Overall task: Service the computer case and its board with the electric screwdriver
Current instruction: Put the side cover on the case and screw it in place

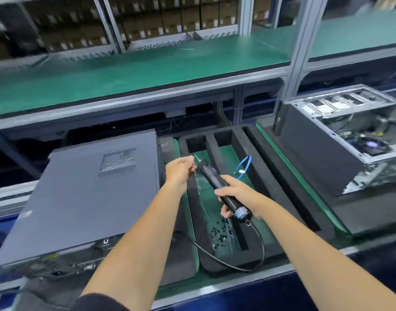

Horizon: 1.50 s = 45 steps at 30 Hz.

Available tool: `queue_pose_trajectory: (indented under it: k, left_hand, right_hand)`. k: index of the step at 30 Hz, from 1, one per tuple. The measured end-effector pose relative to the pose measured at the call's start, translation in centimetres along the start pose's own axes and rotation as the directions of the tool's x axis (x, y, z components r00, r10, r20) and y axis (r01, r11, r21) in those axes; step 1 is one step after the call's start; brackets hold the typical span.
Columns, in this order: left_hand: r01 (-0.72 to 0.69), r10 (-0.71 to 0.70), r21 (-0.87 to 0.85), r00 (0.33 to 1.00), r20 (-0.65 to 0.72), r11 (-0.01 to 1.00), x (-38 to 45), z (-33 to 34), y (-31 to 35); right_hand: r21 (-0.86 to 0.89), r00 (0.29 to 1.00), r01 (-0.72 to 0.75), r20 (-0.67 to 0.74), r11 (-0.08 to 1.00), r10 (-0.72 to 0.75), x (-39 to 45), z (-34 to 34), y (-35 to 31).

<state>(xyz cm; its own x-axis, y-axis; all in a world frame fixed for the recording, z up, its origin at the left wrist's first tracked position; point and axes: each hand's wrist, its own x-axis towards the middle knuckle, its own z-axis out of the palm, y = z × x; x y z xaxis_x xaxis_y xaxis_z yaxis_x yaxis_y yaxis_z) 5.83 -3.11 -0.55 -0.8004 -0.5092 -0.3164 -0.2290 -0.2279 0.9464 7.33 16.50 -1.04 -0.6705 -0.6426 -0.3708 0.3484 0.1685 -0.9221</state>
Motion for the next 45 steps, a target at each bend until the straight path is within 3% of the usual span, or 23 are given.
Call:
queue_pose_trajectory:
  k: [4,9,18,26,37,45]
  left_hand:
    - [-0.001,-0.002,-0.042,0.998,-0.057,0.999,-2.1,-2.8,2.4]
    - [-0.104,0.103,-0.007,0.990,-0.093,0.995,-5.7,-8.2,4.7]
    - [-0.044,0.036,-0.119,0.997,-0.069,0.992,-10.5,-16.0,4.3]
    - [0.048,-0.087,-0.371,0.992,-0.089,0.927,-14.4,-17.8,1.1]
    - [0.155,-0.183,-0.339,0.982,-0.051,0.928,-18.6,-17.4,-3.5]
    - [0.193,-0.215,-0.377,0.976,-0.018,0.906,-19.9,-16.5,-4.4]
  right_hand:
    - [-0.022,0.997,0.080,-0.019,0.997,-0.081,-1.9,5.7,-1.1]
    - [-0.051,0.984,0.150,-0.094,0.987,-0.154,-4.1,13.3,-0.7]
    - [-0.053,0.981,0.168,-0.088,0.984,-0.172,-8.7,22.9,0.9]
    - [-0.097,0.994,0.101,-0.034,0.990,-0.105,-11.6,24.4,3.2]
    - [-0.098,0.999,0.034,0.013,0.995,-0.032,-15.1,23.3,7.9]
    - [-0.140,0.996,0.031,-0.072,0.990,-0.042,-15.9,23.6,9.3]
